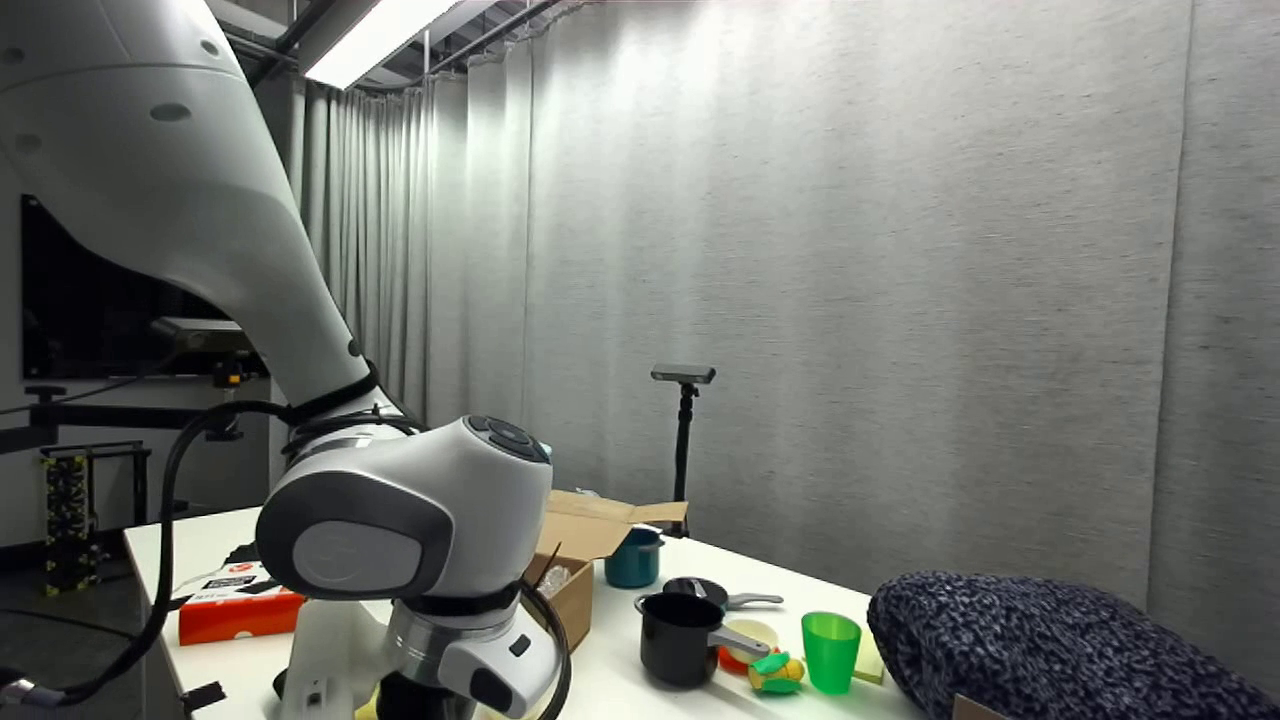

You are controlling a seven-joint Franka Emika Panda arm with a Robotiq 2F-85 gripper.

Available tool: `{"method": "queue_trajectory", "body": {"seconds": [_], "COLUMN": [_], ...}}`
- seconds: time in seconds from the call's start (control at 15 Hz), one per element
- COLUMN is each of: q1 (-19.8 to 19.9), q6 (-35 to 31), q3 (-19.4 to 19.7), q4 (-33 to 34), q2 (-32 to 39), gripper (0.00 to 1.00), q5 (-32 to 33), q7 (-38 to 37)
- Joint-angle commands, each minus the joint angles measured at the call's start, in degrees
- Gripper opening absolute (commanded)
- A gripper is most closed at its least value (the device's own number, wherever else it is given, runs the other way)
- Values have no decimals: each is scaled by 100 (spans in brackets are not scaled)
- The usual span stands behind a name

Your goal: Put the lid on the small pot

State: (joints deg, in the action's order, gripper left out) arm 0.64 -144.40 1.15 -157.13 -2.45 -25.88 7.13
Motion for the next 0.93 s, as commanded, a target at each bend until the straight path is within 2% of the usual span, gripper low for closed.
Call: {"method": "queue_trajectory", "body": {"seconds": [0.0,0.2,0.27,0.4,0.67,0.87], "q1": [43,28,29,81,282,409], "q6": [-132,28,68,229,686,816], "q3": [106,125,111,51,-187,-364], "q4": [-181,4,-220,-4,-80,8], "q2": [-383,-567,-898,-1038,-1856,-2339], "gripper": [3,2,2,2,2,2], "q5": [-19,255,395,964,2609,3239], "q7": [150,-27,-110,-496,-1395,-1932]}}
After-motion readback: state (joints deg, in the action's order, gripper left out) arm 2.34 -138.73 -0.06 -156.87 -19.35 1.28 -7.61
